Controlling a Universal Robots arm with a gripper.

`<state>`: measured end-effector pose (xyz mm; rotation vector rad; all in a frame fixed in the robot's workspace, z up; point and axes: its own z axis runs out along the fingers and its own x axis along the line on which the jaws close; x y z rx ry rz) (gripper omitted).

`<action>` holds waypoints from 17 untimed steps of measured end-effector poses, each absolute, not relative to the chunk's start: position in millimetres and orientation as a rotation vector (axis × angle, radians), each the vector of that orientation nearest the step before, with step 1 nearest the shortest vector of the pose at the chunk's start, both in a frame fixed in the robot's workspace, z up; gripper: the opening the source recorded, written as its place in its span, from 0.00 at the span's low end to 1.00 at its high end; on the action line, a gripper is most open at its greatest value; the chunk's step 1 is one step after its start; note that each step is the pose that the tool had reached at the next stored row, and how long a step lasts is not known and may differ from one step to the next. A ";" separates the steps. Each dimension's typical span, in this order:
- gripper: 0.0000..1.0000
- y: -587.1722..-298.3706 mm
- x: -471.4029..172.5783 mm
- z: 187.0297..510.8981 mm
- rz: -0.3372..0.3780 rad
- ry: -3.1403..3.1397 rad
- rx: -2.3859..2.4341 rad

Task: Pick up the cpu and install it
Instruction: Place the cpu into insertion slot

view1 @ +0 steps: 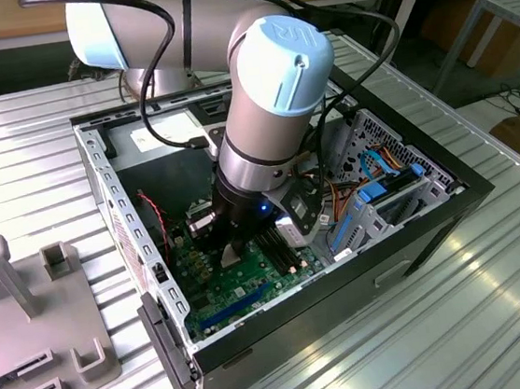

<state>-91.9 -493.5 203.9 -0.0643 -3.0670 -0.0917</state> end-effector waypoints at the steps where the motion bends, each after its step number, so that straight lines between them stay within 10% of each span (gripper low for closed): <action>1: 0.42 -493.5 -91.9 203.9 -0.091 -3.067 -0.063; 17: 0.48 -493.5 -91.9 203.0 -0.093 -3.067 -0.028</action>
